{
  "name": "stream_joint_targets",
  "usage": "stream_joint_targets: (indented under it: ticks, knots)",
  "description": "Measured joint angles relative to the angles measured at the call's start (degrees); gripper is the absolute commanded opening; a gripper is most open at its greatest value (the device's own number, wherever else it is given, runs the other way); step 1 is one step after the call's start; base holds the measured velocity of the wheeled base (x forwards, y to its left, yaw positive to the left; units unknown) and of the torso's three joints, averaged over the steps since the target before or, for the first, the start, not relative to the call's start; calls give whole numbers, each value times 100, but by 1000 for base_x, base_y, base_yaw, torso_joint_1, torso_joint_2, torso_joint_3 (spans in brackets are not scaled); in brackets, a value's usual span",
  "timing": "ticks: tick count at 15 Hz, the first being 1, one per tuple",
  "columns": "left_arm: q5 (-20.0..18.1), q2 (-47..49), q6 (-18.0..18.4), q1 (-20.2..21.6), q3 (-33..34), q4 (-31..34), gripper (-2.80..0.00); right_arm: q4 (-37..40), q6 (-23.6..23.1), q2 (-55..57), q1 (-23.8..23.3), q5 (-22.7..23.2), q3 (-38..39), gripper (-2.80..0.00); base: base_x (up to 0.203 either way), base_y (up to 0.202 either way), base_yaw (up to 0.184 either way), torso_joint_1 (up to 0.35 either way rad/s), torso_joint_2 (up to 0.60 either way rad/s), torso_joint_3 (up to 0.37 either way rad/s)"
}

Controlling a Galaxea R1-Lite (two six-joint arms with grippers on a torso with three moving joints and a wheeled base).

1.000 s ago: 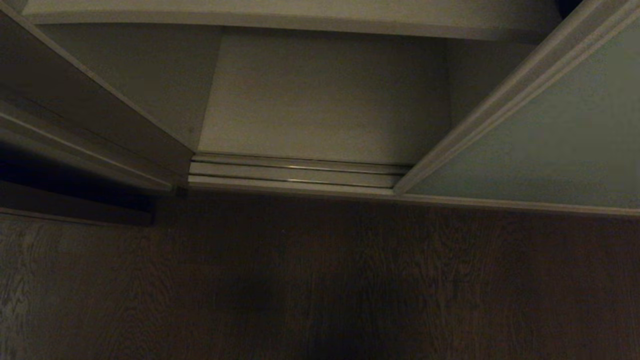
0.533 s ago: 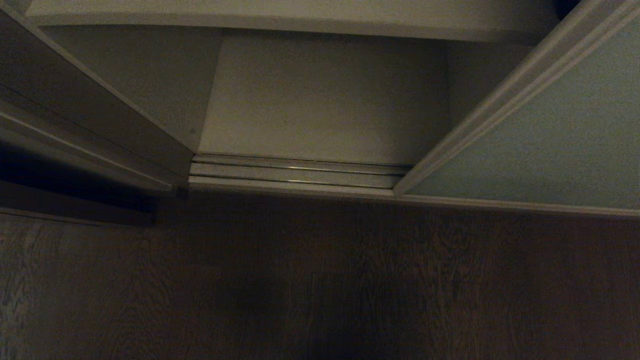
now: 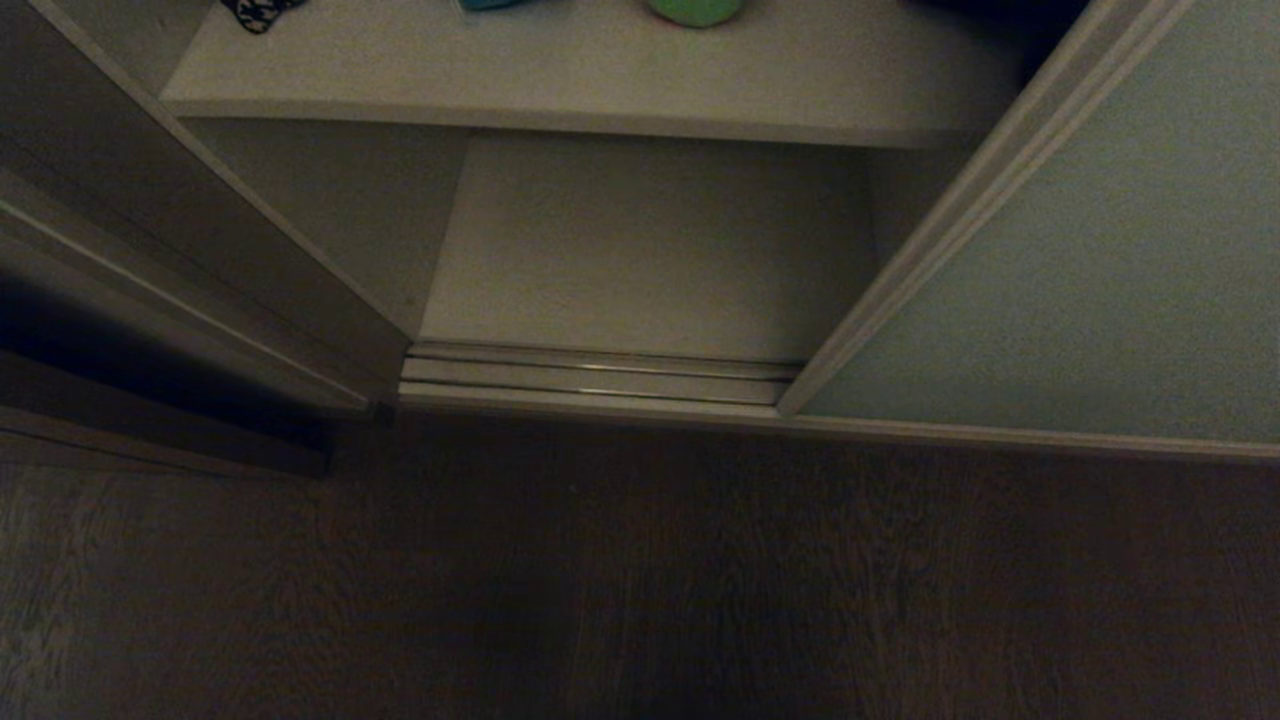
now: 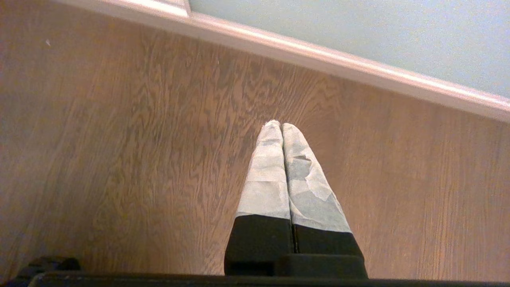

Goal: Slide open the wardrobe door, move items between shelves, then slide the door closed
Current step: Close the door

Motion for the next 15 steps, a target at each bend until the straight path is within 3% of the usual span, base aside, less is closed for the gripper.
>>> stream_joint_targets:
  ticks: [15]
  knots:
    - [4,0,-24,0,-11,11,-280,2,2,2,0,-1,0,-280,0,0,0,0,1,202]
